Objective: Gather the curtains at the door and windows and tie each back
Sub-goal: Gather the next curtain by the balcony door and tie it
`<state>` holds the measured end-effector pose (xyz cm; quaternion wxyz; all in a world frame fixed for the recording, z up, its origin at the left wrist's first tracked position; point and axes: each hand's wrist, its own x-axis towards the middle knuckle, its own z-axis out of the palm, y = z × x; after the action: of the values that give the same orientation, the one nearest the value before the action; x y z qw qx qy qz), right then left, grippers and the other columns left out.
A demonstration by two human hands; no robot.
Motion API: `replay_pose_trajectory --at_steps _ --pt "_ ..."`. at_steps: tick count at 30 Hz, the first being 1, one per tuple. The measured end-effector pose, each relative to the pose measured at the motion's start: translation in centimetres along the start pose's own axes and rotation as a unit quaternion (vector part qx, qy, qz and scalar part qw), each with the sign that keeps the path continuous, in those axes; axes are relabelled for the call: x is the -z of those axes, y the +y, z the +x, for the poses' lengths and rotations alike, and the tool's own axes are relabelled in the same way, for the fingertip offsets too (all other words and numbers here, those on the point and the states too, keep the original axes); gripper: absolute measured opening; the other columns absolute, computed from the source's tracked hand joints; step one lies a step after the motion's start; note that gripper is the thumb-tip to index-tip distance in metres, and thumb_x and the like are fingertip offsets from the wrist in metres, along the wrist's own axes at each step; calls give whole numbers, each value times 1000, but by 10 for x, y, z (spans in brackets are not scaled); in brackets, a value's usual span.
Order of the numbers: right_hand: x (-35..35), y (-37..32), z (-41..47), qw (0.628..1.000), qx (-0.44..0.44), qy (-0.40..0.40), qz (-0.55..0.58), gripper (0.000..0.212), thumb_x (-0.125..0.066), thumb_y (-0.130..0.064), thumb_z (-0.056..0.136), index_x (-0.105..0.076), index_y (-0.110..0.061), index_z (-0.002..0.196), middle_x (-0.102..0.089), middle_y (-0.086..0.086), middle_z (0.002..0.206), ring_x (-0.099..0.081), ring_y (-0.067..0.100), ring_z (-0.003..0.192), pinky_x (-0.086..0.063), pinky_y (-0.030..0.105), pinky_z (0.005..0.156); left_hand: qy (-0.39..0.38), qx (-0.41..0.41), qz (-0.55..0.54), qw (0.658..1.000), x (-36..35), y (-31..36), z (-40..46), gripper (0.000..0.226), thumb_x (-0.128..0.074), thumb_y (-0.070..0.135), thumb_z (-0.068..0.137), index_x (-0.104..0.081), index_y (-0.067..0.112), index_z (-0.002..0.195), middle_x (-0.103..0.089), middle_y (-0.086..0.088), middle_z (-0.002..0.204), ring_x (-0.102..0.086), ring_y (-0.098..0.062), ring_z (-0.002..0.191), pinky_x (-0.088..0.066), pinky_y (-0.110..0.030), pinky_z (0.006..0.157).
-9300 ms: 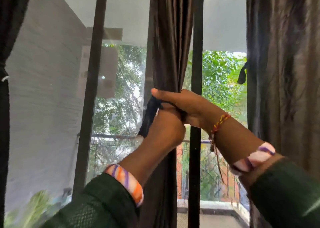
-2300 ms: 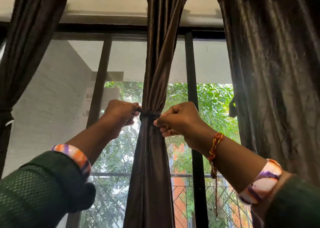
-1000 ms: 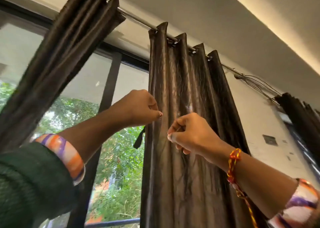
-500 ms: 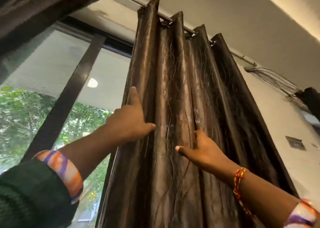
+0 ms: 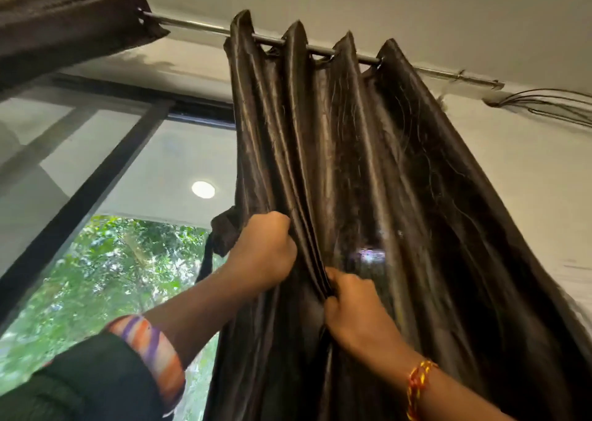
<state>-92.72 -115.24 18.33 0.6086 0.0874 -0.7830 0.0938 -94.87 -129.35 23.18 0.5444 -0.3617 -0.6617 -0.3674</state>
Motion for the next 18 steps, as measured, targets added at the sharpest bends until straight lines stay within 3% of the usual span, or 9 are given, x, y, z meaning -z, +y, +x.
replay_pose_trajectory --at_steps 3,6,8,11,13,15,17,18 --pt "40 37 -2 1000 22 9 -16 41 -33 -23 74 -60 -16 104 -68 9 97 -63 29 95 -51 38 81 30 23 -106 994 -35 52 10 23 -35 -1 85 -58 -6 84 -64 -24 104 -59 -36 100 -48 -41 86" --pt "78 66 -6 997 58 25 -31 22 -48 -19 83 -60 -22 102 -67 5 97 -64 26 95 -53 39 81 54 14 -203 978 -73 106 15 33 -39 17 80 -62 -6 81 -67 -24 97 -61 -35 96 -46 -41 83" --pt "104 83 -11 996 74 33 -44 15 -55 -20 84 -61 -21 98 -68 4 96 -65 28 93 -54 39 77 42 12 -232 972 -96 141 15 39 -47 30 88 -65 -2 78 -68 -20 93 -61 -30 95 -45 -34 81" --pt "139 104 -21 995 64 26 -65 20 -50 -26 86 -59 -19 102 -68 7 99 -63 32 95 -51 41 78 43 6 -200 979 -122 172 11 45 -54 38 89 -54 4 59 -62 -13 67 -60 -21 70 -39 -22 60" --pt "157 112 -26 996 60 37 -57 28 -38 -35 82 -60 -21 94 -68 4 91 -64 32 92 -51 42 75 64 1 -175 982 -133 178 14 36 -63 38 82 -63 5 70 -66 -10 71 -64 -22 73 -39 -25 59" --pt "168 112 -26 990 68 110 -46 29 -38 -36 86 -64 -27 93 -67 -2 85 -65 25 90 -50 35 74 96 12 -117 989 -136 166 16 33 -69 38 75 -67 6 81 -69 -13 81 -65 -27 82 -39 -26 60" --pt "180 116 -21 972 72 208 -83 29 -47 -31 92 -59 -32 118 -65 -3 114 -58 19 112 -46 32 89 99 17 -29 994 -132 150 12 36 -70 38 73 -65 6 90 -68 -14 91 -64 -30 92 -44 -28 65" --pt "184 120 -18 967 59 220 -112 40 -51 -32 91 -47 -30 131 -55 -1 133 -46 20 128 -40 34 99 96 19 20 995 -129 140 9 37 -71 37 74 -63 5 91 -67 -15 95 -62 -32 96 -46 -31 69"
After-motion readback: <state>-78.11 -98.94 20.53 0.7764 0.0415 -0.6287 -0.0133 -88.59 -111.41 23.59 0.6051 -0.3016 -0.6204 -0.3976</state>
